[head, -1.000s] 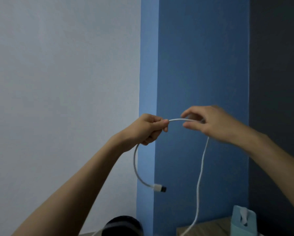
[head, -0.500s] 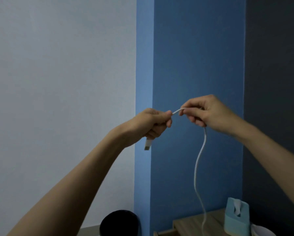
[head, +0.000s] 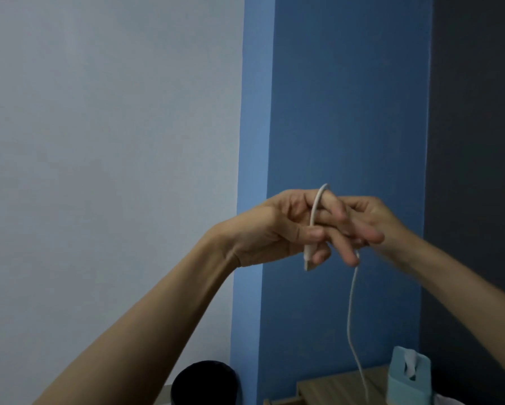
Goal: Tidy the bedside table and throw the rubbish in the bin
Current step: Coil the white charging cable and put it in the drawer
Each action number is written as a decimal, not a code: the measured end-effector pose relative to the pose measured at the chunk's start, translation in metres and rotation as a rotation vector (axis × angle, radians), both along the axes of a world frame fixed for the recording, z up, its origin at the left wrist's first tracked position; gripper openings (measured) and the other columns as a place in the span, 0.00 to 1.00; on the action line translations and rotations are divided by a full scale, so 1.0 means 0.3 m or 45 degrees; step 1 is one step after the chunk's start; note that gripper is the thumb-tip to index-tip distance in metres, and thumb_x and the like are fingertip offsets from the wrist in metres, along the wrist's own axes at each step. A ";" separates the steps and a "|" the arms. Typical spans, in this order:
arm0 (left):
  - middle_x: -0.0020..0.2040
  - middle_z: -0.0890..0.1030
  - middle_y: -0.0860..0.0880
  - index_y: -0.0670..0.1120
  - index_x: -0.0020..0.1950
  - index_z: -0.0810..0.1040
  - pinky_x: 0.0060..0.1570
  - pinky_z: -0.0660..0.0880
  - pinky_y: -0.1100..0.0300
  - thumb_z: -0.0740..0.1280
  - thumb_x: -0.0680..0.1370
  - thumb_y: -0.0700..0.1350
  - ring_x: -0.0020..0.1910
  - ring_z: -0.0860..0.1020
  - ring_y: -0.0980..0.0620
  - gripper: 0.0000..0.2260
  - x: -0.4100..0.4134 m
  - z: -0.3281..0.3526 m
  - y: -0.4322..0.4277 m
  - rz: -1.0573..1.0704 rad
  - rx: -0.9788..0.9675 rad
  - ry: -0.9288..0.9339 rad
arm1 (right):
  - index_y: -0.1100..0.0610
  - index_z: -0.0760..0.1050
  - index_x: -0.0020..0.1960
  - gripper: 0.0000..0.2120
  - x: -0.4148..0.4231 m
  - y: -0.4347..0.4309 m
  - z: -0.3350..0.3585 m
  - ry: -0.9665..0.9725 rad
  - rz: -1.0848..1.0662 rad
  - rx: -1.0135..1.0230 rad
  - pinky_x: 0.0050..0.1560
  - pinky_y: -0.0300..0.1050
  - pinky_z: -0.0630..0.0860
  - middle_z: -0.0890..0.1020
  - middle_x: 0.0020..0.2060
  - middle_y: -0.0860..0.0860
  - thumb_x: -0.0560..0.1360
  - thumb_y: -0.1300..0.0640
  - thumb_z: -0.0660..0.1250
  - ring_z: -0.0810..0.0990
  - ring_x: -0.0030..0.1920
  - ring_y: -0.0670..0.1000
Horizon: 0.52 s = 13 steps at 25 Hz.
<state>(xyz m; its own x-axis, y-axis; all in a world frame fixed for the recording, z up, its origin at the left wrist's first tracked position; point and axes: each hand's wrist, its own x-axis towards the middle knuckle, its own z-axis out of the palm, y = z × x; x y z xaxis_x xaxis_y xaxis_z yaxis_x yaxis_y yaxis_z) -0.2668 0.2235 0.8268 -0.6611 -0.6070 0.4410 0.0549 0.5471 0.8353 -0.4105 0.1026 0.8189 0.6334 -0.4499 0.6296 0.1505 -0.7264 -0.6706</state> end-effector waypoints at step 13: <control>0.66 0.75 0.41 0.36 0.65 0.73 0.64 0.67 0.69 0.54 0.69 0.21 0.66 0.72 0.56 0.26 -0.002 0.000 -0.057 0.918 -0.510 -0.060 | 0.50 0.77 0.43 0.13 -0.096 0.288 -0.106 0.594 -0.303 -0.658 0.30 0.35 0.67 0.74 0.21 0.41 0.75 0.45 0.57 0.73 0.25 0.43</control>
<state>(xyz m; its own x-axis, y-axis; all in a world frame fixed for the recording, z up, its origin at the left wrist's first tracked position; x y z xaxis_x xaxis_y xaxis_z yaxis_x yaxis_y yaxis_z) -0.2673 0.2063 0.8269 -0.1928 -0.6921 0.6956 -0.4534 0.6915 0.5624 -0.4392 0.1889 0.7871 0.8094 -0.3274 0.4876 -0.2680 -0.9446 -0.1894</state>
